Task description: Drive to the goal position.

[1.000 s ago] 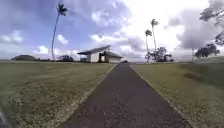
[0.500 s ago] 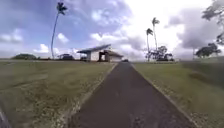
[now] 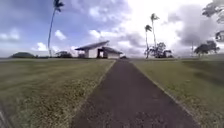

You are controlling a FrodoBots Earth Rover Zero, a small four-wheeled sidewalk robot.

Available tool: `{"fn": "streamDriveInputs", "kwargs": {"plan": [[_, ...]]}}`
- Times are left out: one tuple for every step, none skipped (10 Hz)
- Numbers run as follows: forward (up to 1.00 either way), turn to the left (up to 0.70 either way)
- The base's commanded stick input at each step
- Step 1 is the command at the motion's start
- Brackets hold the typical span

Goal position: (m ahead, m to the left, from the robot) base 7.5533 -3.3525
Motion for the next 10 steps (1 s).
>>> {"fn": "streamDriveInputs", "kwargs": {"plan": [[0.85,0.0],[0.85,0.0],[0.85,0.0],[0.85,0.0],[0.85,0.0],[0.85,0.0],[0.85,0.0],[0.85,0.0],[0.85,0.0],[0.85,0.0]]}}
